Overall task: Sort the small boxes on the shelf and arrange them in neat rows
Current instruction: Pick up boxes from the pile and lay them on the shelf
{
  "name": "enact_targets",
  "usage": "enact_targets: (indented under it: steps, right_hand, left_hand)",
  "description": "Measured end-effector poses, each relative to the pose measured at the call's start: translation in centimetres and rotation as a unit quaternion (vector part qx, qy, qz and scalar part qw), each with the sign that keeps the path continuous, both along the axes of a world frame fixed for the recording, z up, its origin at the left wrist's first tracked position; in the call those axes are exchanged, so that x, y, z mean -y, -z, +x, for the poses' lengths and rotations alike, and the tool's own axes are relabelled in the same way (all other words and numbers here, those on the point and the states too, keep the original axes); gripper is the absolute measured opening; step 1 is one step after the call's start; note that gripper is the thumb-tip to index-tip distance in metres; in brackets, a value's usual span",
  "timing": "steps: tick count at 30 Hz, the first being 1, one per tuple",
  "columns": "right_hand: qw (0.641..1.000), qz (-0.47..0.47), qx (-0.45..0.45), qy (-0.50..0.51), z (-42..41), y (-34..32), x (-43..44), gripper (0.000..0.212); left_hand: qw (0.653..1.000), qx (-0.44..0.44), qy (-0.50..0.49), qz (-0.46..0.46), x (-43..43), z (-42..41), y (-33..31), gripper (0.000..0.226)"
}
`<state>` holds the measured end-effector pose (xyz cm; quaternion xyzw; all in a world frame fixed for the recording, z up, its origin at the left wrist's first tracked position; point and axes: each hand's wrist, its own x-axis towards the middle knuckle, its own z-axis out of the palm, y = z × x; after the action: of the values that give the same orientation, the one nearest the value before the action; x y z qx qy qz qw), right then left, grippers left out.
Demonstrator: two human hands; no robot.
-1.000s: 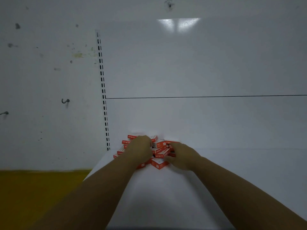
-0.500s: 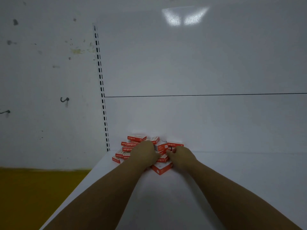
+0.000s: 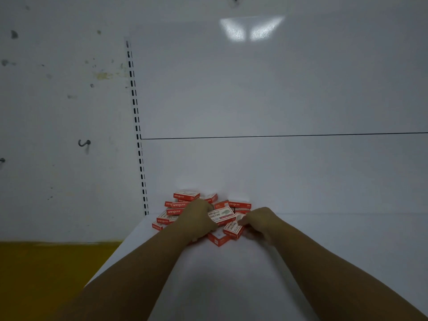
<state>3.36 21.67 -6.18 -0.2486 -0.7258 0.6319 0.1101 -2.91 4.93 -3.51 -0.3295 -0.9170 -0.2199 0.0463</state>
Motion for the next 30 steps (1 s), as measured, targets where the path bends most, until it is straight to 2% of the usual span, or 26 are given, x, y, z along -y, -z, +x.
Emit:
enact_targets:
  steps: [4, 7, 12, 19, 24, 30]
  right_hand:
    - [0.998, -0.023, -0.053, 0.011, 1.7, -0.7, -0.3, 0.014]
    - [0.989, -0.081, -0.119, 0.022, 3.3, -1.6, -0.5, 0.012]
    - [0.975, -0.102, -0.194, 0.025, 6.0, -3.3, 0.1, 0.026]
    - [0.972, -0.093, -0.201, 0.078, 10.1, -3.6, -0.4, 0.026]
    - [0.969, -0.095, -0.197, 0.112, 13.2, -2.8, -2.4, 0.022]
    - [0.974, -0.042, -0.182, 0.127, 16.9, -2.8, -7.3, 0.022]
  left_hand:
    - [0.997, -0.012, 0.011, 0.078, 1.5, 0.4, -0.5, 0.041]
    - [0.994, -0.016, 0.017, 0.103, 2.6, 0.7, -1.0, 0.04]
    - [0.985, -0.024, 0.048, 0.164, 3.3, 1.5, -2.0, 0.033]
    - [0.973, -0.013, 0.141, 0.18, 1.4, 2.0, -1.6, 0.042]
    - [0.965, -0.019, 0.195, 0.174, -1.4, 3.7, -0.7, 0.036]
    - [0.967, -0.044, 0.207, 0.141, -5.6, 6.9, -0.3, 0.037]
